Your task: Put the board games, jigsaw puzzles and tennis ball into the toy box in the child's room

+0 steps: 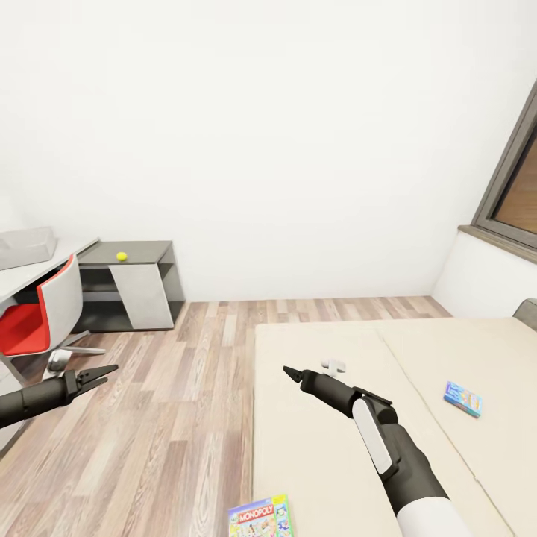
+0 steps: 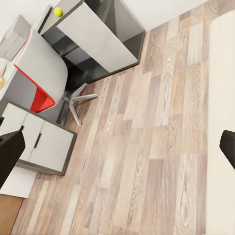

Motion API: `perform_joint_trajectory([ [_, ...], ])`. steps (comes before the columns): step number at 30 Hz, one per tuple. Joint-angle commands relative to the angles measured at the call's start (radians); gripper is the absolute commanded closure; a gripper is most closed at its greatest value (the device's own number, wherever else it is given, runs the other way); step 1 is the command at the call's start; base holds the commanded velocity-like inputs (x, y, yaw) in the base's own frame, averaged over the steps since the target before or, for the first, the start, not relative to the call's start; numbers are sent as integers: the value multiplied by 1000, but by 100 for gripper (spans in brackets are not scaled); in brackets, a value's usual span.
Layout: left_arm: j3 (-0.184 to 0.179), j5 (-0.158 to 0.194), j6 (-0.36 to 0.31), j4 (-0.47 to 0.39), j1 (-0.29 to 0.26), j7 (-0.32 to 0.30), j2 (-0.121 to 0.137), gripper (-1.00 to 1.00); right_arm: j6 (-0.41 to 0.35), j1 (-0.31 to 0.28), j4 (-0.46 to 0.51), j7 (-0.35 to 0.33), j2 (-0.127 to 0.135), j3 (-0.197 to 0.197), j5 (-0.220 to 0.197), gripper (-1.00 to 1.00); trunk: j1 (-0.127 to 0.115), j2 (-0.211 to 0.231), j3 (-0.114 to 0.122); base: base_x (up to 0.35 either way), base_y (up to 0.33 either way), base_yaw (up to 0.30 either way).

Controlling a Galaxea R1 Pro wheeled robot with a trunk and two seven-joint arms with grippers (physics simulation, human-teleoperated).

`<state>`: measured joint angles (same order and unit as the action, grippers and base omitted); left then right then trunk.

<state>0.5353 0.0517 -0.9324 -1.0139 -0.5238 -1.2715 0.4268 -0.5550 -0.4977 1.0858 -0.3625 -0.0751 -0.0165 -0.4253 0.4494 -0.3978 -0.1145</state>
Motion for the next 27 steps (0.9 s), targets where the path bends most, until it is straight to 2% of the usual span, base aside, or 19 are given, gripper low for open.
perform_joint_trajectory([
  [1, 0, 3, -9, 1, -1, -2, 1, -100, -6, -1, 1, 0, -1, 1, -4, -100, 1, -2, -2, 0, 205, 0],
  [27, 1, 3, -9, 1, -1, -2, 3, -100, -5, -1, 2, 0, -2, 1, -3, -100, 1, -2, -2, 0, 231, 0],
])
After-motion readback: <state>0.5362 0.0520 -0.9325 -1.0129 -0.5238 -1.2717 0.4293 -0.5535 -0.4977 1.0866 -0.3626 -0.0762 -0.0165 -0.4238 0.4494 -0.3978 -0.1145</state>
